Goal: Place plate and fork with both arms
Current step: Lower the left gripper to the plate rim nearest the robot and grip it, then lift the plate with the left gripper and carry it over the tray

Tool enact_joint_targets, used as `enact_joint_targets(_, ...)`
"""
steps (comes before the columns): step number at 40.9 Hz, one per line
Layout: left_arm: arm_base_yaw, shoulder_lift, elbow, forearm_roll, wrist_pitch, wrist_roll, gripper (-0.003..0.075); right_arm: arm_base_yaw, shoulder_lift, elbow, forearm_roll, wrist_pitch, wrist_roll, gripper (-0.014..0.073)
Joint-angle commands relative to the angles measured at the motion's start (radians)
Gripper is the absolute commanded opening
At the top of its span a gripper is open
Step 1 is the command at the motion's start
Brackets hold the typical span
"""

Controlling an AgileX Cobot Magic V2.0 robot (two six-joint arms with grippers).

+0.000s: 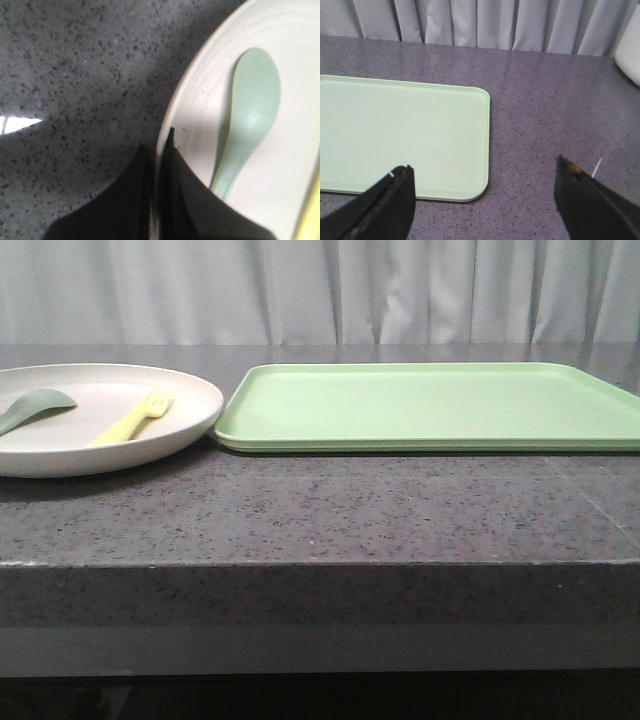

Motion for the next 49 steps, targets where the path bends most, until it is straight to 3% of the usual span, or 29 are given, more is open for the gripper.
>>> enact_joint_targets(1,0.030,-0.038,-0.026,-0.136,-0.015,0.035,-0.0018,0.001,0.008,-0.037,-0.010,-0.074,-0.002,0.0592)
enact_joint_targets(21,-0.001,-0.038,-0.145,-0.277,0.003,0.039,-0.0018,0.001,0.008,-0.037,-0.010,-0.074,-0.002,0.0592)
enact_joint_targets(41,-0.299,0.089,-0.312,-0.267,-0.053,-0.112,-0.0018,0.001,0.008,-0.037,-0.010,-0.070,-0.002,0.0592)
enact_joint_targets(49,-0.428,0.207,-0.445,-0.183,-0.053,-0.227,-0.0018,0.004,0.008,-0.037,-0.010,-0.067,-0.002,0.0592)
